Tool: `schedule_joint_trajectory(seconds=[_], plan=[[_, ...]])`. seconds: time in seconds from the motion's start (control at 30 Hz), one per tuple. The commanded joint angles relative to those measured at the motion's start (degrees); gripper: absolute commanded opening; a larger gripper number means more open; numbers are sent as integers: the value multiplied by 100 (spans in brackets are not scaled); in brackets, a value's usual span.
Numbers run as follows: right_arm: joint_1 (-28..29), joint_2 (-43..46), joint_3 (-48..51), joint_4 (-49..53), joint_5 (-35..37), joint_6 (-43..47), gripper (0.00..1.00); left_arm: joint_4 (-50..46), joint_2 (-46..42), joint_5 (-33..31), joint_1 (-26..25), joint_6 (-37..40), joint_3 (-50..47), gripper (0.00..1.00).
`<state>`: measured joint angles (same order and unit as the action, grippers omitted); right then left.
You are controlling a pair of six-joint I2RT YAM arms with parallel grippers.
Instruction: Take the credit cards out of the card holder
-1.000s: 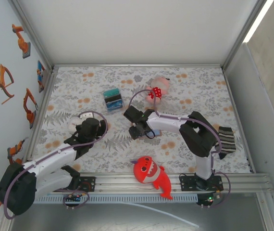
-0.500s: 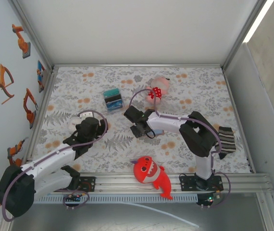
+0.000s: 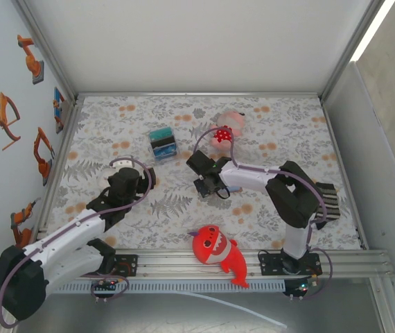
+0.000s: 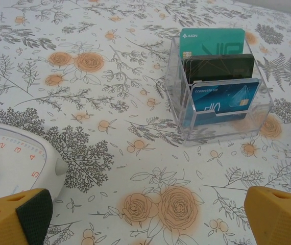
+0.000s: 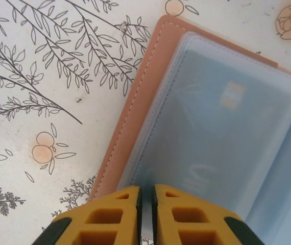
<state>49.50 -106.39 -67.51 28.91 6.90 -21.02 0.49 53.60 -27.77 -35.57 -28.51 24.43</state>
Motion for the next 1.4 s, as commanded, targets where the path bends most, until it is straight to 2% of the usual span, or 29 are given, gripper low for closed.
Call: schedule_joint_trajectory(seconds=[0.0,0.2,0.37,0.6,0.77,1.0,1.37], plan=[[-30,223,84,-63,-5,1,12,-136,-130,61,23,129,185,97],[-29,337,82,16,84,-13,13,-158,-192,129,16,183,224,97],[-37,477,67,17,82,1,26,-142,-135,300,15,269,338,97],[-156,347,132,-33,8,-53,38,-114,34,430,9,334,431,97],[-242,230,133,-137,-174,-7,54,-117,160,501,12,338,471,97],[-365,96,282,-314,-432,-17,56,-101,269,536,0,348,517,97],[-529,-117,637,-474,-452,-44,55,-92,326,559,2,360,559,97]])
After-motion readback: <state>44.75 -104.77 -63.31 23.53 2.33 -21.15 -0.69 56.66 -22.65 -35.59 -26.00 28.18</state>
